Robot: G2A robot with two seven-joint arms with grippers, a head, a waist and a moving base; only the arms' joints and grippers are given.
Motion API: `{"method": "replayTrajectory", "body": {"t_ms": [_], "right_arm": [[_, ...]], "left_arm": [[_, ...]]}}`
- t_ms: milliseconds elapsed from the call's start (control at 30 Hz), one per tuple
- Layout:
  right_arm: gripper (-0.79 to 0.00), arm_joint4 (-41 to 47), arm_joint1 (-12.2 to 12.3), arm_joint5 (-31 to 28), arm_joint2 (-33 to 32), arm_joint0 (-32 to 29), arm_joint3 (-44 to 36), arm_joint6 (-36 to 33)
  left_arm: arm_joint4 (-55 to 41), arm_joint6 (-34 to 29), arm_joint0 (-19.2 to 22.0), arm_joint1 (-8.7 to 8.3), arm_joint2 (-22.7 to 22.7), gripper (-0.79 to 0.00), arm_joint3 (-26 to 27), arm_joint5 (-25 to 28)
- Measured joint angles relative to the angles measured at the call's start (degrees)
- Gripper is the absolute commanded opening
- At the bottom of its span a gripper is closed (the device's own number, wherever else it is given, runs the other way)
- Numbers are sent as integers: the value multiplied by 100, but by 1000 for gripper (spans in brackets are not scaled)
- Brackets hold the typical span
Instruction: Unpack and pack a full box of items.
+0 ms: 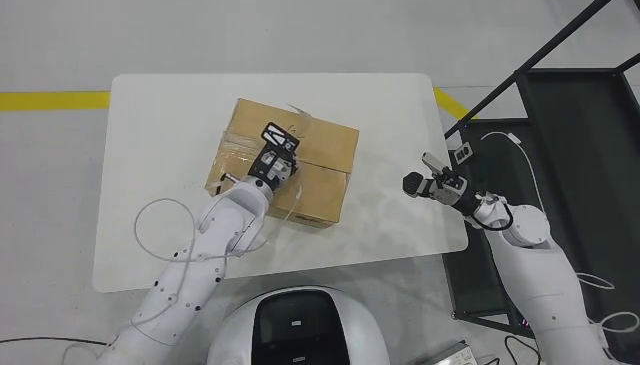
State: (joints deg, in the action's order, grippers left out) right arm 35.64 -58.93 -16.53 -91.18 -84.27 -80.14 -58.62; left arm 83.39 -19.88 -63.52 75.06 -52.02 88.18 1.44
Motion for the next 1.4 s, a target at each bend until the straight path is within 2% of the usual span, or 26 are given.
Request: {"method": "replayTrajectory", "body": {"t_ms": [233,267,300,333,567,867,1033,1400], "right_arm": [[0,-4,-2,-12,-3,-79,-77,41],[0,-7,-3,-14,-3,-86,-85,43],[0,-11,-3,-16,1,-95,-96,43],[0,-15,-4,-18,5,-101,-106,45],[0,-47,-15,-1,83,-90,-164,59],[0,-105,-20,42,153,3,-163,48],[0,-155,-20,56,180,47,-169,45],[0,-223,-11,112,190,105,-228,7]], "left_arm": [[-17,93,168,99,145,-785,-207,-15],[-14,93,179,108,155,-702,-226,-16],[-5,93,187,118,164,-459,-247,-16],[2,94,188,125,166,0,-257,-16],[52,185,55,120,21,0,-138,18],[-157,728,-382,27,-386,0,403,516],[-719,915,-654,-35,-862,0,728,706],[-2437,526,-1196,-174,-2114,0,1193,1135]]}}
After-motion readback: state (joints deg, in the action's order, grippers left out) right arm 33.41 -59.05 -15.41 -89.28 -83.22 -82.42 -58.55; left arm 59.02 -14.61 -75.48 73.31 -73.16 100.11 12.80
